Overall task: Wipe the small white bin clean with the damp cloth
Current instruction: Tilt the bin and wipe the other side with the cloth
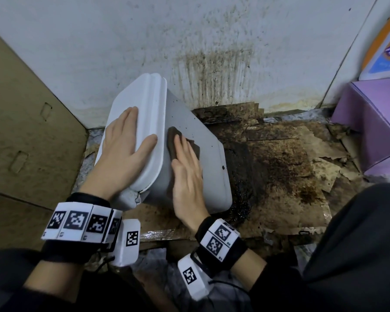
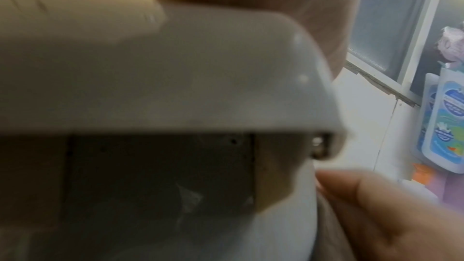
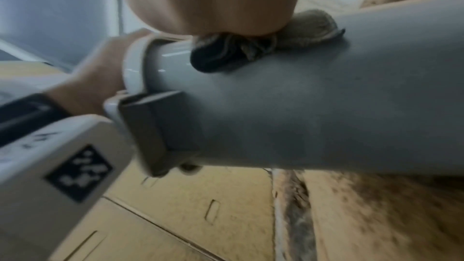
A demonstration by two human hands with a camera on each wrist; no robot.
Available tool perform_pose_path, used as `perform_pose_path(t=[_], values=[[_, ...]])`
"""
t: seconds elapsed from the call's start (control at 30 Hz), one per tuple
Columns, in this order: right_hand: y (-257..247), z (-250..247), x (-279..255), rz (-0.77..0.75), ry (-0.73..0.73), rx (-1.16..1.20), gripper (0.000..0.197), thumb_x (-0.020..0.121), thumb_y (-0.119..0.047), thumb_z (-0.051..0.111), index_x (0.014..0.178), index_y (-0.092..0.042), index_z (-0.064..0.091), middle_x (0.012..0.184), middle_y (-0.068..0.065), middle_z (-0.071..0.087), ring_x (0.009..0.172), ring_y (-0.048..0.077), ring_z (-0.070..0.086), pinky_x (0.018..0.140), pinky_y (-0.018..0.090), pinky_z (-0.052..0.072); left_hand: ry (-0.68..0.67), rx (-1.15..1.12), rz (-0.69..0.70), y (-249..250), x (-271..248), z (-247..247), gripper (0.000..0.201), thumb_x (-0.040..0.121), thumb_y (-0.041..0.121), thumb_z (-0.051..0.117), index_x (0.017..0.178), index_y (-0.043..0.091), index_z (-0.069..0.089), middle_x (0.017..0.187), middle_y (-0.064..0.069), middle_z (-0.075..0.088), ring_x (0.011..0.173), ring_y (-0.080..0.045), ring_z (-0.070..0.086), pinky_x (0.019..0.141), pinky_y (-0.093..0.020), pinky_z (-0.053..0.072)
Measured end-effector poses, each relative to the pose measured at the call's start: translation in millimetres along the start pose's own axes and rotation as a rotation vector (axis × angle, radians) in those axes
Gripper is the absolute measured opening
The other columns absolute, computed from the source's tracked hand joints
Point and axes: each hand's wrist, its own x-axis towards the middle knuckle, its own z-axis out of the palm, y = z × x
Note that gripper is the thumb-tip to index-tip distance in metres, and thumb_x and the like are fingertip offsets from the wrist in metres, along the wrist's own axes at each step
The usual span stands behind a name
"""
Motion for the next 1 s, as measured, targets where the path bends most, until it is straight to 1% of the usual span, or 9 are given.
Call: perform_pose_path(t=[0.13, 0.27, 0.37, 0.47, 0.53, 0.63, 0.73, 0.87, 1.0], values=[[-1.1, -5.1, 1.1, -0.096, -0.024, -0.106, 0.058, 0.109, -0.036, 0.023, 0.165, -0.023, 0.023, 0.173, -0.008, 0.02, 0.159, 0.003, 0.01, 0.13, 0.032, 0.009, -0.001, -0.001, 0.007, 2.4, 0.5, 1.3, 0.085, 0.092, 0.058, 0.033, 0.162, 0.016, 0.011, 0.17, 0.0, 0.011, 0.154, -0.013, 0.005, 0.125, -0.038, 0.007], [37.5, -20.5, 1.7, -0.167, -0.026, -0.173, 0.054, 0.111, -0.027, 0.029, 0.164, -0.025, 0.027, 0.172, -0.009, 0.023, 0.159, 0.007, 0.016, 0.13, 0.039, 0.012, 0.012, -0.013, 0.004, -0.2, 0.3, 0.2, 0.083, 0.092, 0.057, 0.035, 0.162, 0.017, 0.014, 0.169, 0.002, 0.013, 0.153, -0.012, 0.006, 0.125, -0.037, 0.007], [80.5, -31.6, -2.0, -0.061, -0.019, -0.145, 0.054, 0.111, -0.032, 0.027, 0.164, -0.026, 0.026, 0.172, -0.012, 0.021, 0.16, 0.006, 0.011, 0.131, 0.046, 0.014, 0.013, -0.033, -0.004, -3.1, 0.4, -0.6, 0.083, 0.092, 0.057, 0.036, 0.162, 0.018, 0.015, 0.169, 0.003, 0.014, 0.152, -0.01, 0.008, 0.124, -0.034, 0.007], [115.1, -41.9, -10.2, 0.091, 0.014, -0.135, 0.059, 0.107, -0.044, 0.022, 0.164, -0.03, 0.025, 0.172, -0.016, 0.019, 0.159, 0.002, 0.007, 0.131, 0.043, 0.012, 0.022, -0.035, 0.004, -4.5, 0.9, -0.1, 0.082, 0.092, 0.057, 0.037, 0.161, 0.018, 0.016, 0.168, 0.004, 0.015, 0.152, -0.01, 0.009, 0.122, -0.032, 0.007], [131.4, -48.8, -15.7, 0.191, 0.032, -0.117, 0.061, 0.103, -0.051, 0.022, 0.163, -0.038, 0.024, 0.173, -0.015, 0.016, 0.159, 0.0, 0.006, 0.131, 0.042, 0.01, 0.022, -0.046, 0.006, -3.7, 0.6, 0.6, 0.081, 0.093, 0.057, 0.038, 0.161, 0.02, 0.016, 0.168, 0.005, 0.015, 0.151, -0.008, 0.009, 0.12, -0.029, 0.007], [144.7, -56.0, -20.5, 0.355, 0.035, -0.047, 0.059, 0.103, -0.048, 0.025, 0.162, -0.046, 0.023, 0.175, -0.011, 0.005, 0.158, -0.001, 0.002, 0.131, 0.044, 0.01, 0.027, -0.066, 0.001, -2.7, 0.3, 0.3, 0.081, 0.092, 0.057, 0.039, 0.161, 0.021, 0.017, 0.168, 0.007, 0.015, 0.151, -0.006, 0.008, 0.118, -0.026, 0.006], [147.4, -56.4, -20.4, 0.388, 0.032, -0.045, 0.059, 0.103, -0.046, 0.023, 0.163, -0.045, 0.021, 0.175, -0.011, 0.006, 0.158, -0.002, 0.0, 0.131, 0.042, 0.008, 0.018, -0.06, 0.006, -0.7, 0.7, 1.0, 0.081, 0.093, 0.058, 0.037, 0.162, 0.021, 0.015, 0.168, 0.007, 0.014, 0.152, -0.007, 0.007, 0.12, -0.029, 0.006], [137.7, -48.8, -17.3, 0.403, 0.081, -0.054, 0.064, 0.101, -0.045, 0.019, 0.164, -0.038, 0.022, 0.175, -0.009, 0.012, 0.159, 0.003, 0.006, 0.131, 0.04, 0.008, 0.017, -0.034, 0.021, 0.9, 2.1, 2.1, 0.087, 0.089, 0.064, 0.032, 0.162, 0.02, 0.014, 0.169, 0.005, 0.013, 0.153, -0.012, 0.008, 0.125, -0.039, 0.009], [104.0, -43.6, -13.0, 0.404, 0.064, -0.046, 0.069, 0.099, -0.044, 0.014, 0.165, -0.028, 0.019, 0.174, -0.005, 0.012, 0.16, 0.006, 0.005, 0.131, 0.035, 0.002, 0.019, -0.006, 0.022, 2.5, 3.4, 2.2, 0.089, 0.087, 0.065, 0.03, 0.162, 0.019, 0.015, 0.169, 0.002, 0.014, 0.153, -0.015, 0.009, 0.125, -0.039, 0.009]])
